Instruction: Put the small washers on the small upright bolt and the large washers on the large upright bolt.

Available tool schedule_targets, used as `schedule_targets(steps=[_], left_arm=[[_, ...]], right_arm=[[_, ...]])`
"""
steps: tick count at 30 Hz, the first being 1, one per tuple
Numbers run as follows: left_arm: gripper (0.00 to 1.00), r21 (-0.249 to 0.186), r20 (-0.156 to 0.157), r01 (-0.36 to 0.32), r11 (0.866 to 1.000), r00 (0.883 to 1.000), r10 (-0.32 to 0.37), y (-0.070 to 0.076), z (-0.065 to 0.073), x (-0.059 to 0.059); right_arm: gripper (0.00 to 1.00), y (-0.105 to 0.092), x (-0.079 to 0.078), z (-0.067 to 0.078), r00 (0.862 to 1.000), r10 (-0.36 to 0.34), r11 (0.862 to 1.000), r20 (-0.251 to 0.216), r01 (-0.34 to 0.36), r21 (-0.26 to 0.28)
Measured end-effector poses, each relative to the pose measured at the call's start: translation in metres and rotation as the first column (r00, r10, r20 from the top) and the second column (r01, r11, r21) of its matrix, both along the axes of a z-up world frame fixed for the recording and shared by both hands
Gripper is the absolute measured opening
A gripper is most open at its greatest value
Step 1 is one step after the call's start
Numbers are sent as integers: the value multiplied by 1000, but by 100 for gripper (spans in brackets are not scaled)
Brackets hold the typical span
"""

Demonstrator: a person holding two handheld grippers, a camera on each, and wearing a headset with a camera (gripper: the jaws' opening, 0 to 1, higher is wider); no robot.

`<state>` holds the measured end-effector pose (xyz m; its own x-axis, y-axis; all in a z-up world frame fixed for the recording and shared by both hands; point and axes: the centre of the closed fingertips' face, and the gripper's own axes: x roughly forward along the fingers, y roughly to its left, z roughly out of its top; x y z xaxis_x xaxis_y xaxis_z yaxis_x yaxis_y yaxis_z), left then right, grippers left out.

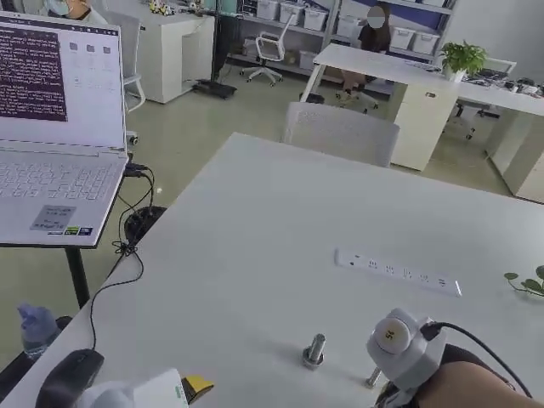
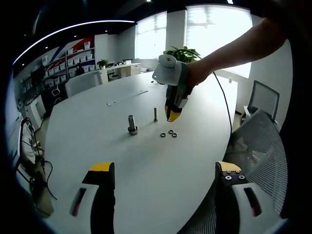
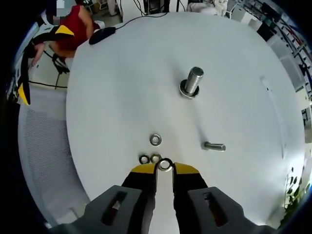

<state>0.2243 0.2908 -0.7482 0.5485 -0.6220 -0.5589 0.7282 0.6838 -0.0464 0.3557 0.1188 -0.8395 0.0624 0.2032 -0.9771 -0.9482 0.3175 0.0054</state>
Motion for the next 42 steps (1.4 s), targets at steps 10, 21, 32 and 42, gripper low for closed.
schedule_targets(steps=[10,21,32,42], left_arm=[[84,-7,-9,-1,1000,1000,1,-15,-3,-4],[82,12,-29,-10,1000,1000,10,-11,-8,-8],[82,5,-30,1,1000,1000,-1,-17,-8,-1],[81,6,-32,17,1000,999,-17,-18,-9,2]], right_arm=[[13,-18,14,5,1000,-22,1000,15,22,-3],[13,-22,42,11,998,-47,999,41,46,9],[13,-20,60,19,997,-56,998,58,54,31],[13,-10,71,28,996,-46,998,80,42,51]])
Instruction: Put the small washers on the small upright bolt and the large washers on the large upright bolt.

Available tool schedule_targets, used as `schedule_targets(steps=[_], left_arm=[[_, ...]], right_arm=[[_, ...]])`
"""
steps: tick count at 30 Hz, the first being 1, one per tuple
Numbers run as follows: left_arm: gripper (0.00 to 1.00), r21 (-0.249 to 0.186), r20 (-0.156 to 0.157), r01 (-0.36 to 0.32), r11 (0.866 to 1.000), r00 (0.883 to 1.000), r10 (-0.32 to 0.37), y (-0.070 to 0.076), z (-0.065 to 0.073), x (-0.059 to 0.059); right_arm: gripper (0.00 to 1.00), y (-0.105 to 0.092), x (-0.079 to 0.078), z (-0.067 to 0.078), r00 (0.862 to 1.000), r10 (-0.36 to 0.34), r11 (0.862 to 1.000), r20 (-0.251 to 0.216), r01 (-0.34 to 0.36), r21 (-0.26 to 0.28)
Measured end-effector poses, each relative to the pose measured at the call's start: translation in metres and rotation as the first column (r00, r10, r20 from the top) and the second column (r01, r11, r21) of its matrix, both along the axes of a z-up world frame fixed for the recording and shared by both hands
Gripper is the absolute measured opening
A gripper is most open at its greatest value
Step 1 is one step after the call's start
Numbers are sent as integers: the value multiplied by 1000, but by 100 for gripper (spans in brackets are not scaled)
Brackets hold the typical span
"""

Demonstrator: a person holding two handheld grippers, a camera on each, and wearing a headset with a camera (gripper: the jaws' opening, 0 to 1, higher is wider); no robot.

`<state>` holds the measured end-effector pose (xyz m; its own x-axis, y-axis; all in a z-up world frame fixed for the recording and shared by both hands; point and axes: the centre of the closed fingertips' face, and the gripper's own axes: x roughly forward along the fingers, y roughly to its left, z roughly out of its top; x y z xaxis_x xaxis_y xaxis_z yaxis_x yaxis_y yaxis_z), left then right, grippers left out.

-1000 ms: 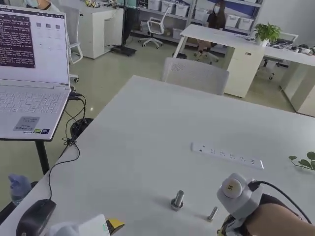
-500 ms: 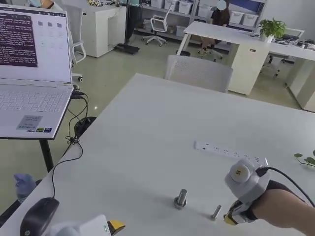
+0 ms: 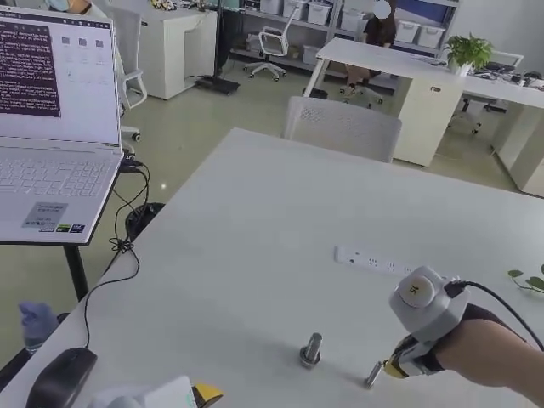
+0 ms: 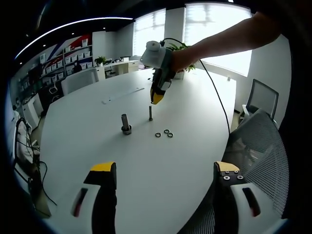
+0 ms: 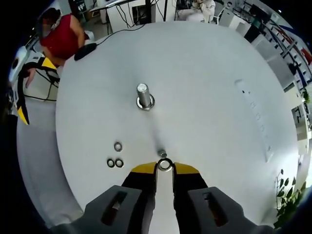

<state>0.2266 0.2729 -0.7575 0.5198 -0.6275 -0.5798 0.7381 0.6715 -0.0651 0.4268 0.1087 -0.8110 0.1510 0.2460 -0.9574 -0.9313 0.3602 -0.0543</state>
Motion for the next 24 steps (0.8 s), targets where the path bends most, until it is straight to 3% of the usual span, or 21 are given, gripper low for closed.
schedule_targets(steps=[14,24], left_arm=[[82,-11,-3,-20,1000,1000,20,5,-3,-3],[85,-29,5,-32,999,999,33,7,-1,-1]], right_arm=[[13,13,3,-5,999,42,999,5,-42,-18],[13,8,2,-9,999,43,998,-2,-43,-46]])
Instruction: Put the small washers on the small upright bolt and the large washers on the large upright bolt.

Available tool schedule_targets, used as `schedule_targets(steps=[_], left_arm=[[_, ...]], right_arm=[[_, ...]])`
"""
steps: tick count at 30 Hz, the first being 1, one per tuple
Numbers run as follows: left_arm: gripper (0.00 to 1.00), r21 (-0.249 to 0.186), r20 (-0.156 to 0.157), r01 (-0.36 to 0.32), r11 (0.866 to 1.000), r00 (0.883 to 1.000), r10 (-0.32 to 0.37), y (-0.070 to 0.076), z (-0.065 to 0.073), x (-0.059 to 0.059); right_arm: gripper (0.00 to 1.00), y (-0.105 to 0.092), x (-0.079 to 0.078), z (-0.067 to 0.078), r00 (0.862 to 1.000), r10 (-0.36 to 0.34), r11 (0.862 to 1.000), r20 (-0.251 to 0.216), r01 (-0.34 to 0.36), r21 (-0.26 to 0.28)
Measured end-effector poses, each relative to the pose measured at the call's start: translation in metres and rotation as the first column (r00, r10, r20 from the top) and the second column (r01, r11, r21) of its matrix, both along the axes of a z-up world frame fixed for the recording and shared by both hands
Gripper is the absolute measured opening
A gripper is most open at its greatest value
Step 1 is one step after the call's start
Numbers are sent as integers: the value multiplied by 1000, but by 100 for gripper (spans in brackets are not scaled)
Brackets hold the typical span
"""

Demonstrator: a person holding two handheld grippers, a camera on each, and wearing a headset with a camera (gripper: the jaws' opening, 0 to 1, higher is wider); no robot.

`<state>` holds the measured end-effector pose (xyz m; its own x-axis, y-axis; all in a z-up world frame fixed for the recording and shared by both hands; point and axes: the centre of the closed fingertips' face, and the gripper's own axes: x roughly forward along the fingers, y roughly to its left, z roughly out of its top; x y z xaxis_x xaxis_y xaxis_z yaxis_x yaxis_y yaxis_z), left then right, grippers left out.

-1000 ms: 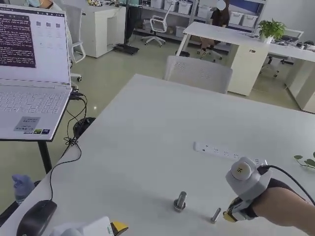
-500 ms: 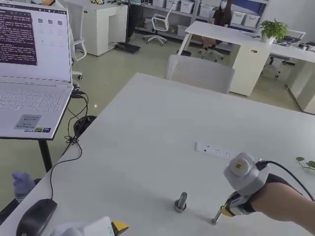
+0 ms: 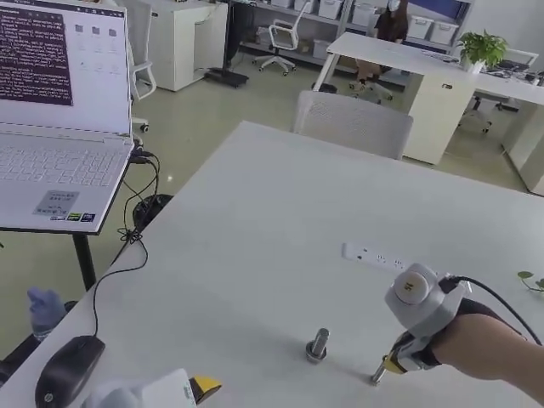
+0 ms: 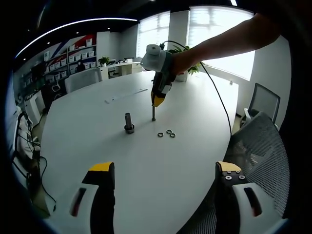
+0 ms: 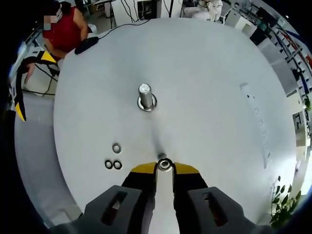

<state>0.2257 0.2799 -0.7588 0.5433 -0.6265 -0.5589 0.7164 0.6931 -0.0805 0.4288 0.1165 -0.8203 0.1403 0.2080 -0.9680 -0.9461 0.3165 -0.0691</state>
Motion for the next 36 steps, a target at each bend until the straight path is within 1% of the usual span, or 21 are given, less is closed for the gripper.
schedule_targets(steps=[3,7,10,12,17,21,24,27,32,36], left_arm=[[85,-14,1,-6,1000,1000,6,-1,1,1],[84,3,-4,4,1000,1000,-4,-1,-2,-2],[84,-1,-8,6,1000,1000,-6,-1,-2,-3],[83,5,-12,7,1000,1000,-7,0,-4,-3],[83,9,-21,9,1000,1000,-9,1,-7,-4],[82,8,-20,10,1000,1000,-9,1,-5,-3],[82,-5,-17,6,1000,1000,-6,-1,-3,-3],[83,0,-20,12,1000,1000,-12,-4,-5,-4],[82,-5,-23,14,1000,1000,-14,-5,-5,-4],[82,-5,-27,15,1000,1000,-15,-4,-7,-2]], right_arm=[[13,2,-1,0,1000,-1,1000,1,1,9],[13,2,0,-2,1000,3,1000,2,-3,-1],[13,2,0,-2,1000,3,1000,1,-3,-2],[13,2,2,-4,1000,1,1000,1,-1,-1],[13,2,-1,-6,1000,2,1000,-4,-2,-5],[13,2,-2,-10,1000,-1,1000,-12,1,-6],[13,3,-2,-12,1000,4,1000,-12,-4,-5],[13,3,0,-15,1000,7,1000,-12,-7,-9],[13,3,-1,-17,1000,12,1000,-17,-12,-15],[13,2,0,-23,1000,13,1000,-23,-13,-20]])
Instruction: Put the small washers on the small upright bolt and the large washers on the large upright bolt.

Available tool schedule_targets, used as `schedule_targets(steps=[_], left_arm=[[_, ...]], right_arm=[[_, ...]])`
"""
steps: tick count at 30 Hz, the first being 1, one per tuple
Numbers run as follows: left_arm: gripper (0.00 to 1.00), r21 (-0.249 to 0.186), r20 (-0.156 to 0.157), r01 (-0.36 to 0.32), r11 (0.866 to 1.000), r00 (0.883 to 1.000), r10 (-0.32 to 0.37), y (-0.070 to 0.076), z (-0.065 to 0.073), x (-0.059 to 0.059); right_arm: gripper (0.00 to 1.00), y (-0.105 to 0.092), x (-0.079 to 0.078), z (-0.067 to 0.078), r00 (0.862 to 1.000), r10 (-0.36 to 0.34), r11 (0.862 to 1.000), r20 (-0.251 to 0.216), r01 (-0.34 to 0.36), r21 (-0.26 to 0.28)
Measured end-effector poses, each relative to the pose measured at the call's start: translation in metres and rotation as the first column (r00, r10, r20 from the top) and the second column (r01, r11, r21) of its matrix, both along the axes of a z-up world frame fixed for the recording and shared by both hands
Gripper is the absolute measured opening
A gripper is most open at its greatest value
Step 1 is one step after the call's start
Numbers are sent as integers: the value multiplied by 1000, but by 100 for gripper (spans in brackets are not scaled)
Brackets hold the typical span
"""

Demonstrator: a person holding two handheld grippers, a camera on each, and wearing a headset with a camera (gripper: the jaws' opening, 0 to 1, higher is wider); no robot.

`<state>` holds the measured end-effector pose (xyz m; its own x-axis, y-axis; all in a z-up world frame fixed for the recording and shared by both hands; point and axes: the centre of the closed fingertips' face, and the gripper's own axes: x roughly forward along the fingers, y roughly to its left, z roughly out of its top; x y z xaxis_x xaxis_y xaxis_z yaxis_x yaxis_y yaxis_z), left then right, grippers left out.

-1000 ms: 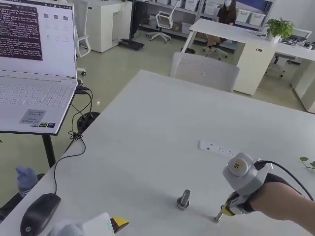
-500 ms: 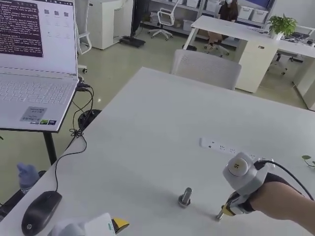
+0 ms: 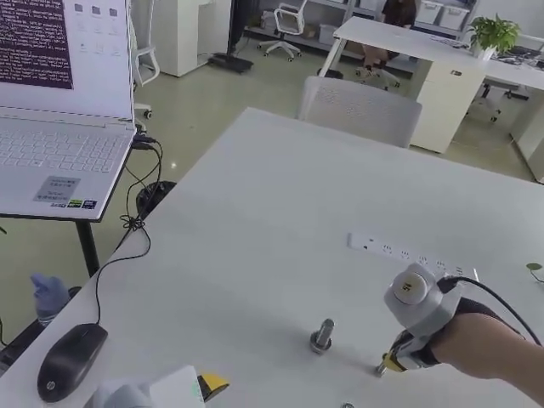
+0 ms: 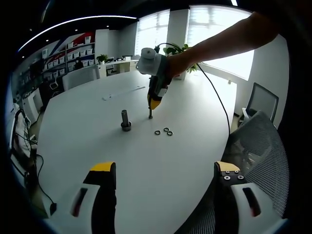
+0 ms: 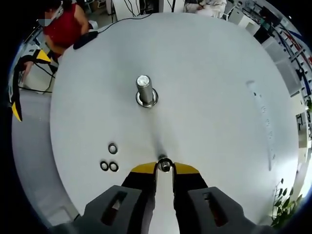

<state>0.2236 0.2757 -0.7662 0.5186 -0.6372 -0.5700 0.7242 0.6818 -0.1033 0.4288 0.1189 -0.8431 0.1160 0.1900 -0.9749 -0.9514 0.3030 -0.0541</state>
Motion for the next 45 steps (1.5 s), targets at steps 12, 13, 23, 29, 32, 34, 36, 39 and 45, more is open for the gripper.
schedule_targets(steps=[12,13,23,29,32,34,36,39,45], left_arm=[[82,-6,-3,-11,1000,1000,11,1,1,2],[82,-8,-3,-12,1000,1000,11,0,1,2],[82,-11,-12,-13,1000,1000,13,0,-2,2],[82,-10,-17,-16,1000,1000,16,1,-4,1],[81,-8,-19,-16,1000,1000,16,2,-5,1],[81,-8,-20,-17,1000,1000,16,2,-5,1],[81,-9,-21,-15,1000,1000,14,1,-5,1],[81,-8,-21,-11,1000,1000,11,-1,-6,0],[80,-10,-20,-6,1000,1000,6,-3,-4,-1]], right_arm=[[13,0,-1,-15,1000,9,1000,-10,-9,-12],[13,0,-2,-16,1000,12,1000,-11,-12,-13],[13,-2,-1,-28,1000,15,1000,-10,-15,-18],[13,-1,0,-31,1000,19,1000,-4,-19,-20],[13,-1,0,-32,1000,16,1000,1,-16,-19],[13,-1,1,-32,1000,17,1000,3,-17,-20],[13,0,1,-32,1000,13,1000,5,-13,-17],[13,-1,1,-32,1000,10,1000,6,-10,-15],[13,-1,1,-32,1000,2,1000,7,-2,-9]])
